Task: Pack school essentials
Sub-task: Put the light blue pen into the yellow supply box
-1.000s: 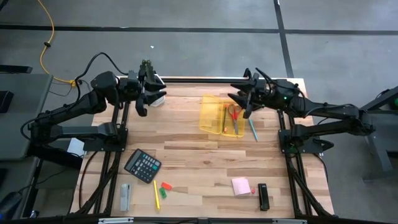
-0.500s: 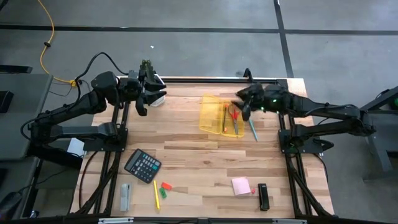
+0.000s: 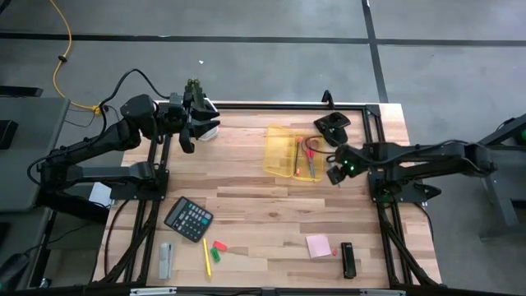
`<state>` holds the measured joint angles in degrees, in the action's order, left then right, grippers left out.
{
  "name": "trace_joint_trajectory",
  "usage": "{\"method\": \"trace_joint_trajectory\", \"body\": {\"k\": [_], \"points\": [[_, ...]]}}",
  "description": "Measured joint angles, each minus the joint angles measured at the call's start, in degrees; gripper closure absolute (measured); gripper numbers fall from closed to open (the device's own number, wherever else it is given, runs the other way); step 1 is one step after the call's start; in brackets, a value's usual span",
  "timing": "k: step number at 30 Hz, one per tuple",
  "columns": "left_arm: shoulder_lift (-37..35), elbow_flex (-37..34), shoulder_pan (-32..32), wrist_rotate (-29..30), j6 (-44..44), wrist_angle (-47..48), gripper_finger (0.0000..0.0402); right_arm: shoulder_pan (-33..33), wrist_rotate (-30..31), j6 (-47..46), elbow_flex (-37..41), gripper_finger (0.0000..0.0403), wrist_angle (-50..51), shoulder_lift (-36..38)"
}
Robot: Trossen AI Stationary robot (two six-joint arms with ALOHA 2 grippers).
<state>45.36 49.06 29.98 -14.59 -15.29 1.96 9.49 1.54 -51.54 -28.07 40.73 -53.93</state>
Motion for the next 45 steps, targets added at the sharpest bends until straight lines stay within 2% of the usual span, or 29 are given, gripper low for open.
{"method": "trace_joint_trajectory", "body": {"k": [3,6,17,25,34,39,45], "points": [[0.0,0.0,0.0,0.2,-0.1,0.0,0.0261,-0.7,1.0,-2.7,3.8,0.0196,-4.4,-0.1],[0.0,0.0,0.0,0.2,-0.1,0.0,0.0261,-0.9,4.1,-4.9,5.5,0.02,-4.0,-0.1],[0.0,0.0,0.0,1.0,0.0,0.0,0.0261,-0.9,7.0,-4.9,6.5,0.0219,-5.3,-0.5],[0.0,0.0,0.0,2.4,0.0,0.0,0.0261,-0.9,6.7,-2.2,6.4,0.0219,-9.5,-7.1],[0.0,0.0,0.0,2.7,0.0,-0.1,0.0261,-0.9,7.4,-3.8,6.0,0.0227,-9.1,-11.9],[0.0,0.0,0.0,3.1,0.0,-0.1,0.0261,-0.9,7.9,-5.0,6.1,0.0276,-8.5,-11.9],[0.0,0.0,0.0,3.1,0.8,-0.1,0.0261,-0.9,8.3,-5.0,6.2,0.0378,-7.3,-11.9]]}}
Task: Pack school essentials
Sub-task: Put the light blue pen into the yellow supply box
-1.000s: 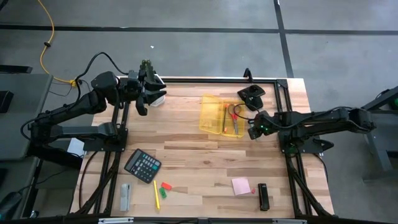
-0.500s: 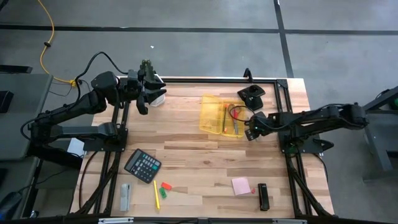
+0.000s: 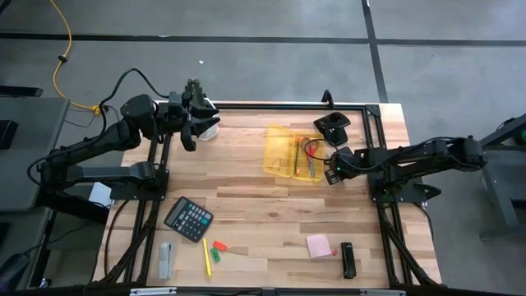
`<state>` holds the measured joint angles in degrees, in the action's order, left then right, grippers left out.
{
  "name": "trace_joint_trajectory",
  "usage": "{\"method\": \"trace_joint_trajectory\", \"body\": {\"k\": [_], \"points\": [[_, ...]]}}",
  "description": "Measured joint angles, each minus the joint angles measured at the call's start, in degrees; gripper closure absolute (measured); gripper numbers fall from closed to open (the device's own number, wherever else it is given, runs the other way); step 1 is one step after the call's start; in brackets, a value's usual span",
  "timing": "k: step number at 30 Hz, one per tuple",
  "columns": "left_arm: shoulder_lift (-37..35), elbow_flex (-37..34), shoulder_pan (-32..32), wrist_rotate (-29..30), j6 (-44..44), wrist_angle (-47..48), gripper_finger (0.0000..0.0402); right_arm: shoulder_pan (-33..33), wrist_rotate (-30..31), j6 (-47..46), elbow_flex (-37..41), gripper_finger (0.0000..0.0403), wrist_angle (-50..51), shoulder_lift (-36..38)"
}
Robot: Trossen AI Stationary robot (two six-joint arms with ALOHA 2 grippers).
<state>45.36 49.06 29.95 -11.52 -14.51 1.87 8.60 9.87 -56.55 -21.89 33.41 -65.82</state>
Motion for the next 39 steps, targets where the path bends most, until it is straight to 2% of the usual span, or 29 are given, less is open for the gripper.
{"method": "trace_joint_trajectory", "body": {"k": [2,6,15,19,23,29,31,35,39], "points": [[0.0,0.0,0.0,0.0,0.1,0.0,0.0261,0.0,-0.2,0.1,0.0,0.0393,0.3,0.4],[0.0,0.0,0.0,0.0,0.1,0.0,0.0261,0.0,-1.3,2.1,0.3,0.0379,1.9,3.3],[0.0,0.0,0.0,0.0,-0.3,0.0,0.0261,0.0,-10.8,4.6,0.5,0.0398,9.4,18.0],[0.0,0.0,0.0,0.0,-0.3,0.2,0.0261,0.0,-14.7,7.4,0.5,0.0399,3.2,24.2],[0.0,0.0,0.0,0.0,-0.3,0.5,0.0261,-0.9,-14.9,11.3,0.4,0.0401,-10.9,27.7],[0.0,0.0,0.0,0.0,-0.3,0.5,0.0261,-1.9,-11.2,19.0,0.3,0.0402,-37.0,26.3],[0.0,0.0,0.0,0.0,-0.3,0.5,0.0261,-1.9,-9.4,21.1,-0.7,0.0402,-42.4,24.5],[0.0,0.0,0.0,0.0,-0.3,0.5,0.0261,-1.9,-6.8,28.9,-7.8,0.0402,-43.5,19.0],[0.3,0.0,-0.1,-0.5,-0.5,0.3,0.0261,-1.9,-7.0,38.8,-17.6,0.0402,-43.7,11.6]]}}
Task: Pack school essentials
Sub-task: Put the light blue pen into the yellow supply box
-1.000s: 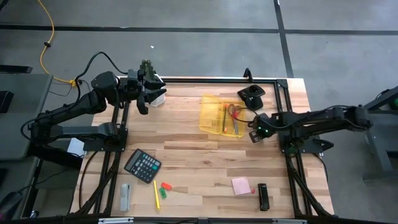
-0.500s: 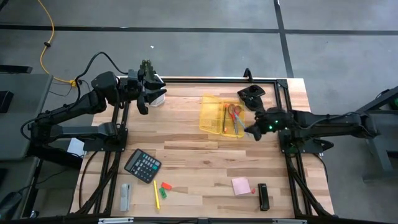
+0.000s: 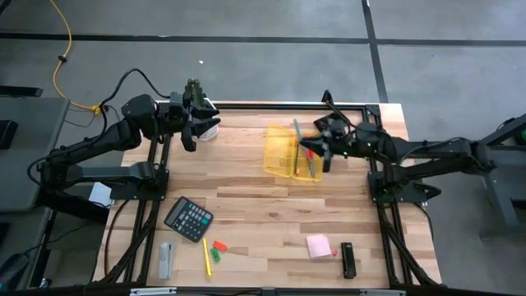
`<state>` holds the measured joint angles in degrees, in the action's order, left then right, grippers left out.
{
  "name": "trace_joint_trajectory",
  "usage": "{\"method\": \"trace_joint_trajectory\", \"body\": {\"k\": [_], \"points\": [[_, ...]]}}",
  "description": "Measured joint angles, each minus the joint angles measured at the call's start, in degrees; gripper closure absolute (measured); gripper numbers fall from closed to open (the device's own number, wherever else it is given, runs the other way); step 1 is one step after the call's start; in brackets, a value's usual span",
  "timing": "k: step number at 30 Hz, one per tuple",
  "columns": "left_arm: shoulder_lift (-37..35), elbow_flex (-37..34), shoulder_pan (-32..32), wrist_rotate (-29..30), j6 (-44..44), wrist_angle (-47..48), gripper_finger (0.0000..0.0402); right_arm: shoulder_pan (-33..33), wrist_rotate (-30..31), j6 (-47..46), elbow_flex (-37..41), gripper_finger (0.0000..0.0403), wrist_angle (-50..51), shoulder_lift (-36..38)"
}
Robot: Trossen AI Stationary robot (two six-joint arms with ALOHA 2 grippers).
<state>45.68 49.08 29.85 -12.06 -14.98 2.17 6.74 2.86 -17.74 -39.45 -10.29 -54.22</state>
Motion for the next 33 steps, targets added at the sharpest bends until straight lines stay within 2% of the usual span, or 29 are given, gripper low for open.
{"method": "trace_joint_trajectory", "body": {"k": [5,9,24,27,33], "points": [[1.0,0.0,-0.2,-3.8,-0.9,-3.9,0.0261,0.0,-3.2,8.9,-10.9,0.0402,0.0,-9.2],[2.1,0.0,-1.8,-4.3,0.9,-5.5,0.0261,0.0,-6.1,10.3,-15.9,0.0403,-0.2,-14.3],[2.3,0.0,-3.3,-3.8,1.7,-5.5,0.0261,0.0,-7.4,9.0,-16.7,0.0403,-1.7,-15.0],[2.3,0.0,-3.3,-3.8,1.7,-5.5,0.0261,0.0,-5.6,8.0,-16.7,0.0403,-1.2,-15.0],[2.3,0.0,-3.3,-3.2,1.7,-5.4,0.0261,2.5,0.2,1.5,-15.4,0.0403,11.5,-15.0]]}}
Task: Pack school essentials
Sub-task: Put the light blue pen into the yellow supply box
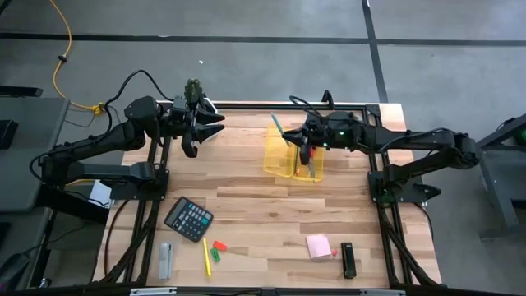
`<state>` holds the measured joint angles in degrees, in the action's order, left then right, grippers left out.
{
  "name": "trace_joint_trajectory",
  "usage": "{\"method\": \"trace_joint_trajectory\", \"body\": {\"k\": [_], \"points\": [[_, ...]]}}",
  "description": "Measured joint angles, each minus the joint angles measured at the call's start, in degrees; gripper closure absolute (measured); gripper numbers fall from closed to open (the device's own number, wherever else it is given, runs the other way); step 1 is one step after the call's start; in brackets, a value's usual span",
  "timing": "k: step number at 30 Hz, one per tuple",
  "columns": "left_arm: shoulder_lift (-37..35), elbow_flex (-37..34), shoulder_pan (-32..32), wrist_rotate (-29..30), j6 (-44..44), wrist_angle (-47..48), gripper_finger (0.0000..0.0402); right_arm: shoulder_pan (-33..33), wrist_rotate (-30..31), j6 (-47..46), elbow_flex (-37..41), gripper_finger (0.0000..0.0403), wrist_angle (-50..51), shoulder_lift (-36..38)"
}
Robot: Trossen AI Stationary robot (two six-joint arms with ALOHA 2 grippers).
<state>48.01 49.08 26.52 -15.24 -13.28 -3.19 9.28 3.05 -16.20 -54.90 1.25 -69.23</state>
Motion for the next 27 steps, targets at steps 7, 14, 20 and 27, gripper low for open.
{"method": "trace_joint_trajectory", "body": {"k": [7,14,20,27], "points": [[0.0,0.0,0.0,0.0,0.0,0.4,0.0261,3.3,2.9,-17.2,14.0,0.0403,-0.1,0.0],[0.0,0.0,0.0,0.5,0.0,0.4,0.0261,5.7,7.8,-45.0,27.5,0.0403,-3.3,-0.2],[0.0,0.0,0.0,0.5,0.0,0.4,0.0261,7.2,5.3,-56.3,32.5,0.0403,-9.6,-0.2],[0.0,0.0,0.0,0.5,0.0,0.4,0.0261,6.3,4.8,-61.3,32.5,0.0403,-13.6,-3.2]]}}
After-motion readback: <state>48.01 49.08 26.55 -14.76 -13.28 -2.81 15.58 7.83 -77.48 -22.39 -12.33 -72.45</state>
